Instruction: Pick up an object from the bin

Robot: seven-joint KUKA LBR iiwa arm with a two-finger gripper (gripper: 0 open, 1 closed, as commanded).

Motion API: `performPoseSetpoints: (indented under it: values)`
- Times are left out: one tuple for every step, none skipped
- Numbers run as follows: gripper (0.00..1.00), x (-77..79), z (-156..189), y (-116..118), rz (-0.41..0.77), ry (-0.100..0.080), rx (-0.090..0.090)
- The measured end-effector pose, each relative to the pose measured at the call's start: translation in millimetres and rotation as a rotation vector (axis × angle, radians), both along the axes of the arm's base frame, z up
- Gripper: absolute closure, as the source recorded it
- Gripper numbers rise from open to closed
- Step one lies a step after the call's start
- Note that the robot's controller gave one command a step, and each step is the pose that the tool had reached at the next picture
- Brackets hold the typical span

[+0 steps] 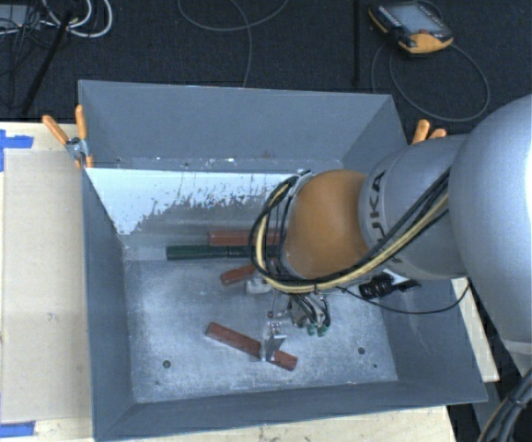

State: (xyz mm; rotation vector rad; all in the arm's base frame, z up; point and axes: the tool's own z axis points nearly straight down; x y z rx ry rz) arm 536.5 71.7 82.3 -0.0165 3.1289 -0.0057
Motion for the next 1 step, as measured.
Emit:
performPoseSetpoints:
  values:
    - [1.0,-44.4,-7.8,42.8,-0.052,0.001,0.007]
